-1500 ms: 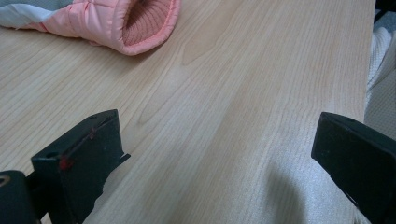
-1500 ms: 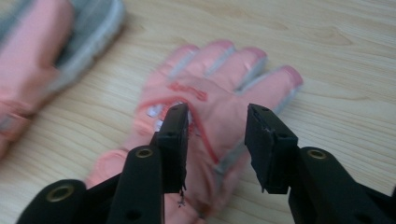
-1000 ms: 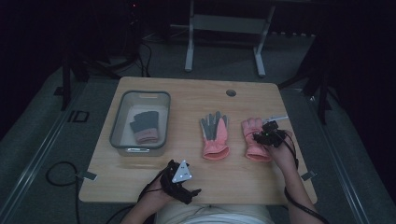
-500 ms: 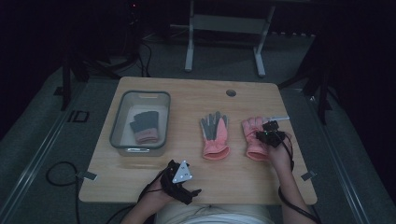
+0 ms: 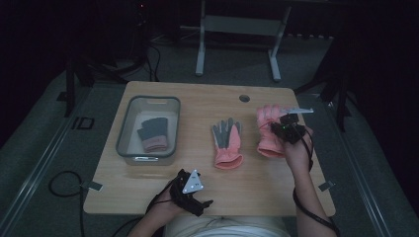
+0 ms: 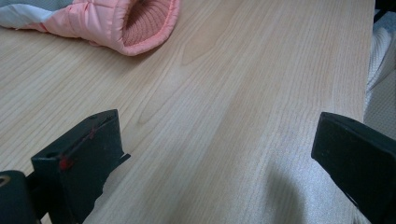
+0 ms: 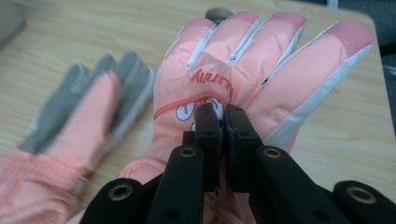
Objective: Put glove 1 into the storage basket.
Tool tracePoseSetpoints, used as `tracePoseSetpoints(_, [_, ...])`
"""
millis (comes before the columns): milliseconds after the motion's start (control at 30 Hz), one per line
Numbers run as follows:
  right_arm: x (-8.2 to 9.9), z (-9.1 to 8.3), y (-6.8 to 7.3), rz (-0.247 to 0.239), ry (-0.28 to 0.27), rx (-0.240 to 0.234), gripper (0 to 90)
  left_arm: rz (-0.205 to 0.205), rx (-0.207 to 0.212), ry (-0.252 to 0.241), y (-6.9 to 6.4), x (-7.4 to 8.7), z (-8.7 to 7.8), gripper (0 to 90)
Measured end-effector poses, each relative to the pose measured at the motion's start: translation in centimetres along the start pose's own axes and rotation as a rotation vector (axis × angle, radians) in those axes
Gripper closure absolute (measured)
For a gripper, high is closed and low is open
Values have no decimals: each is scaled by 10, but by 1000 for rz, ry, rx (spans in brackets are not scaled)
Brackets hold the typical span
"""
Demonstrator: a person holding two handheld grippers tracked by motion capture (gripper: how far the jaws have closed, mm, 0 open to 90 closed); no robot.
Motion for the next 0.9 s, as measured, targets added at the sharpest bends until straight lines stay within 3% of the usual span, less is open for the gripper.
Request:
tracePoseSetpoints(433, [-56, -15, 45, -37, -70, -45, 856, 6, 3, -2, 0, 0, -1, 18])
tracePoseSetpoints(500, [-60, -12, 54, -56, -64, -60, 855, 7, 2, -2, 0, 0, -1, 18])
tracePoseSetpoints(733, [-65, -3, 87, -53, -69, -121, 855, 11, 1, -1, 0, 0, -1, 18])
tracePoseSetpoints(900, [-66, 3, 101, -55, -64, -143, 855, 12, -1, 3, 0, 1, -1, 18])
Point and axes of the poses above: each handheld gripper's, and its own axes: z roughly forward along the jaws, x roughly out of its underside, y roughly to its left, the point moved 7 cm from there along z, roughly forward along the jaws, and after that the axes turned 13 degrees about -z, right-handed, at the moved point
